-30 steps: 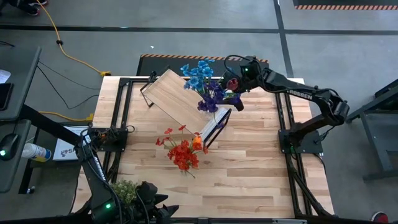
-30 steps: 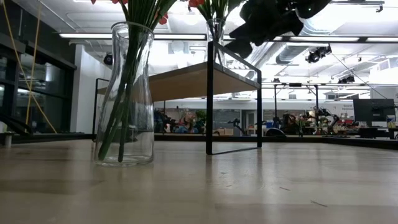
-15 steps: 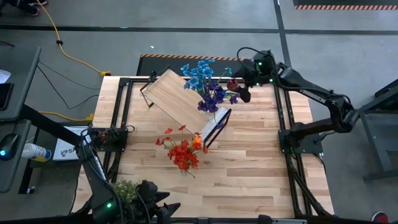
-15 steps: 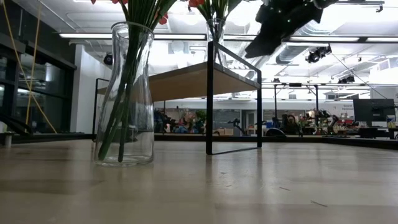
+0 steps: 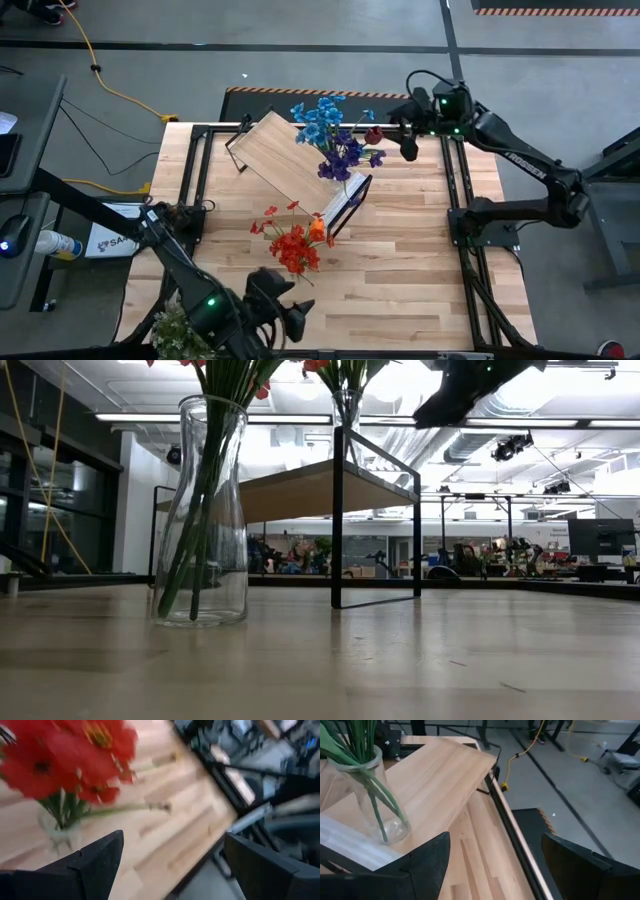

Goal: Pick and place flowers into a vace then onto a shelf
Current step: Put the transparent flower vase on the shelf

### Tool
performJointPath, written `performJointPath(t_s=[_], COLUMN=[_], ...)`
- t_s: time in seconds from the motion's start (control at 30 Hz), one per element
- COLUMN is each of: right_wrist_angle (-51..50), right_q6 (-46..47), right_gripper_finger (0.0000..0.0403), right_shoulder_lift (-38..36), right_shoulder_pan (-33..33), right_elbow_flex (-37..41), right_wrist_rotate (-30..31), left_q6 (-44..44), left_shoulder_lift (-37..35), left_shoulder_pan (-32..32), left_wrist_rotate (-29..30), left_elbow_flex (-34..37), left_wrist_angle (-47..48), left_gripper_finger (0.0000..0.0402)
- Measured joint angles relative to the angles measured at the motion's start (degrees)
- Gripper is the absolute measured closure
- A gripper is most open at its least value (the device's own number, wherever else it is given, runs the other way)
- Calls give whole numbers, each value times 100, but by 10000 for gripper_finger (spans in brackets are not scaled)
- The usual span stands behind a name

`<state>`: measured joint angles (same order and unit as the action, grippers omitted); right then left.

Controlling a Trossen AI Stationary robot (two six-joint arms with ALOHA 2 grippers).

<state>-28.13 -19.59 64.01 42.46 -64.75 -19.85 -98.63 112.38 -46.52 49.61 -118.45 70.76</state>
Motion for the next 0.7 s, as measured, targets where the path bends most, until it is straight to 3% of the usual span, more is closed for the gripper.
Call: performJointPath(t_s=[0.2, 0.5, 0.7], right_wrist_angle=[-14, -36, -36], right_q6=[0, 312, 647], right_gripper_finger=[101, 101, 101], right_shoulder_lift=[-334, -666, -844], right_shoulder_pan=[0, 0, 0], right_elbow_flex=[0, 0, 0], right_wrist_rotate=[17, 12, 6], left_q6=[285, 1169, 1090], left_shoulder_lift=[0, 40, 423], left_shoulder_pan=[-4, 2, 2], left_wrist_rotate=[-799, -1258, -1666], left_elbow_flex=[0, -3, -2], left_wrist_angle=[-311, -330, -227], left_gripper_finger=[25, 25, 25])
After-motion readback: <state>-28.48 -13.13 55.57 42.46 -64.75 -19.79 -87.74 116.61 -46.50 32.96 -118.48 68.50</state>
